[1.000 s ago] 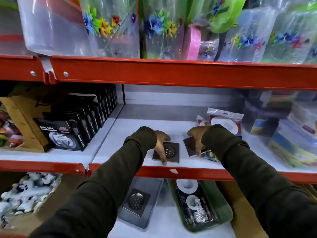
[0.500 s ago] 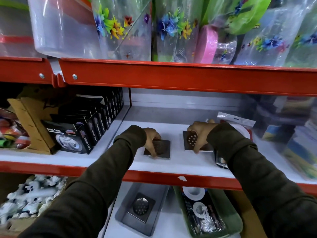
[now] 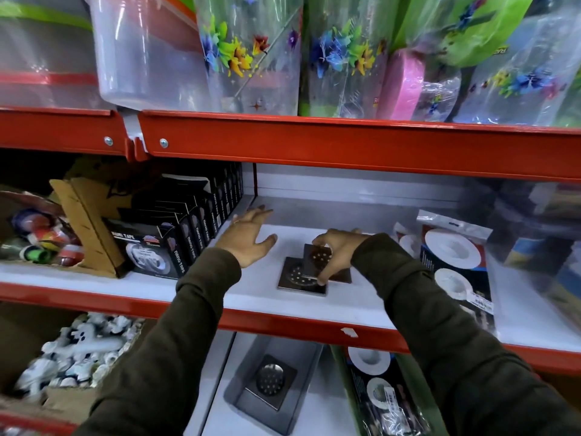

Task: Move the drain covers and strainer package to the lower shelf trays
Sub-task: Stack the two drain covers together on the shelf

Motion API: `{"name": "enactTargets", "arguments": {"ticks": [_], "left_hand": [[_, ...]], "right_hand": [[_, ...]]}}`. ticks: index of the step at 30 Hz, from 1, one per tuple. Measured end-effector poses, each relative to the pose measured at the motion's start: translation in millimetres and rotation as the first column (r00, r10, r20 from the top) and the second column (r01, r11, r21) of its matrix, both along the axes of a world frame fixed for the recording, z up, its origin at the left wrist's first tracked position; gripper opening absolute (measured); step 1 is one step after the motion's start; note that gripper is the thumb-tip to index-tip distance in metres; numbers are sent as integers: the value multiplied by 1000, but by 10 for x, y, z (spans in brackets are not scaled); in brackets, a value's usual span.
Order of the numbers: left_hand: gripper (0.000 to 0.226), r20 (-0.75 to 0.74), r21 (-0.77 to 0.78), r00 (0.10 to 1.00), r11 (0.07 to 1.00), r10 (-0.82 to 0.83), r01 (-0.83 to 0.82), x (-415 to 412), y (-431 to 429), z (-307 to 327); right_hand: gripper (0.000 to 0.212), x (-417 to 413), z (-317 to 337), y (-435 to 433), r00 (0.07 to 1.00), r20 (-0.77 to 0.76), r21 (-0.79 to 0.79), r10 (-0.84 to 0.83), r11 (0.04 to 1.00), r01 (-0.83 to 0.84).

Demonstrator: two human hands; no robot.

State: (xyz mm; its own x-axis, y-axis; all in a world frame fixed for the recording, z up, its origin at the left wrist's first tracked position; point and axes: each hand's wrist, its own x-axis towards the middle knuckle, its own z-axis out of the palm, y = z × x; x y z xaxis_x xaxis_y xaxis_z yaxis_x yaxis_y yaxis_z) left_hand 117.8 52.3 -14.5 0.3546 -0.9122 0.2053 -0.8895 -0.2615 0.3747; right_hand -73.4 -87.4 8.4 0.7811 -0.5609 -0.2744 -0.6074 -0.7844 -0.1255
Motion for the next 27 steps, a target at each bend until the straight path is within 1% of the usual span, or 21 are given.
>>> {"name": "enactTargets", "arguments": {"ticks": [2, 5, 7, 13, 18, 19, 21, 24, 27], "left_hand": [[65, 57, -82, 997, 995, 60, -56, -32, 22, -67], [66, 72, -114, 993, 990, 93, -84, -67, 26, -119], [66, 82, -121, 991, 989, 101, -91, -67, 27, -141], [66, 102, -108, 988, 988, 120, -109, -72, 53, -178], [67, 135, -88, 984, 990, 119, -108, -102, 79, -172], [66, 142, -91, 983, 990, 117, -105, -119, 85, -165], [65, 164, -108, 979, 988, 124, -107, -158, 89, -153], [62, 196, -155, 971, 982, 137, -107, -297, 57, -141], [60, 193, -197, 974, 977, 117, -78, -538, -31, -131]], "right_hand": [[94, 116, -48, 79, 1000, 5, 11, 24, 1000, -24], [99, 263, -162, 132, 999, 1, 36, 32, 999, -32], [101, 319, -253, 127, 999, -7, 33, 40, 999, -40], [89, 280, -332, 194, 999, 51, 39, 19, 999, -21], [91, 244, -361, 217, 997, 66, -3, 34, 999, -33], [91, 212, -361, 226, 995, 96, -1, 22, 1000, -22], [84, 147, -364, 227, 981, 195, -32, -2, 999, 8], [67, -24, -377, 209, 940, 342, -199, -3, 977, 76], [61, -280, -368, 184, 901, 431, -291, -46, 938, 187]]}}
